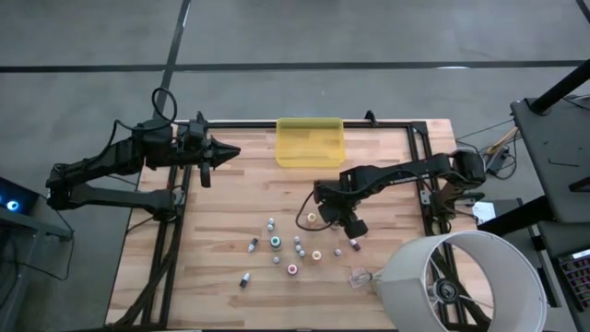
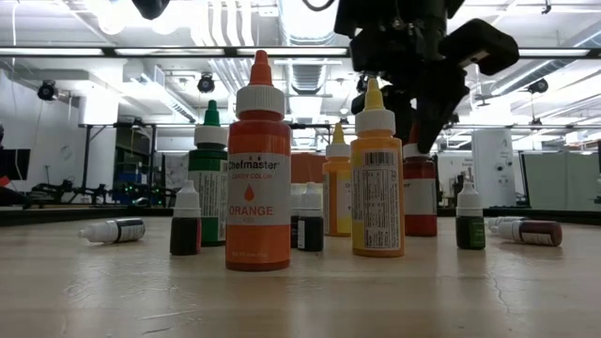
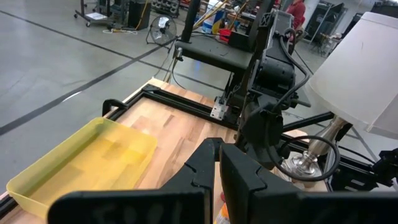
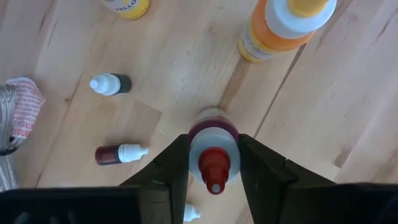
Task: Pick & Place food coloring
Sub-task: Put the large red food coloring bottle into the yellow bin
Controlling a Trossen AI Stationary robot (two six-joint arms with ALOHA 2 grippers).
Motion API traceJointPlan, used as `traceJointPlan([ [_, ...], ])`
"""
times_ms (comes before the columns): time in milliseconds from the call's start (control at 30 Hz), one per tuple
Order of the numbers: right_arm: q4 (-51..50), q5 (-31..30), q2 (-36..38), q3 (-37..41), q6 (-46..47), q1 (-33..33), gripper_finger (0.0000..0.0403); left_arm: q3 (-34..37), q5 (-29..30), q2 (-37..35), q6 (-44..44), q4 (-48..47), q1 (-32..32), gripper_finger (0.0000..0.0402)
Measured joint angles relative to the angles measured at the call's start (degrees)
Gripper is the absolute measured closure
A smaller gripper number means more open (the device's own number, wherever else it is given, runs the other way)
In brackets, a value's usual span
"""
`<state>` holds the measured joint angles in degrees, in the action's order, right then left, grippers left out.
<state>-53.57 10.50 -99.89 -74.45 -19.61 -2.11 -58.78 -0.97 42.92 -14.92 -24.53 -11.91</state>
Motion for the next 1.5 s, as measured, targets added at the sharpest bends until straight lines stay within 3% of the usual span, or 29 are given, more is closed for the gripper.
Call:
traceJointPlan([
  [300,-1.34,-0.14,-0.23,-3.68,0.69,-0.01,0.0293,0.00,0.00,0.00,0.15,0.00,0.00,0.0401],
  [700,-7.82,-0.04,-0.10,-14.29,13.14,2.02,0.0293,0.00,0.00,0.00,0.22,0.00,0.01,0.0401],
  [1033,-13.89,-0.04,0.02,-26.71,19.73,8.76,0.0293,0.00,0.00,0.00,0.77,0.00,0.00,0.0401],
  [1333,-16.27,-0.34,0.09,-36.30,19.44,15.75,0.0293,0.00,0.00,0.00,2.95,0.02,0.00,0.0401],
  [1500,-18.48,-3.57,0.12,-40.29,18.43,19.31,0.0293,0.00,0.00,0.00,3.49,0.02,0.00,0.0401],
])
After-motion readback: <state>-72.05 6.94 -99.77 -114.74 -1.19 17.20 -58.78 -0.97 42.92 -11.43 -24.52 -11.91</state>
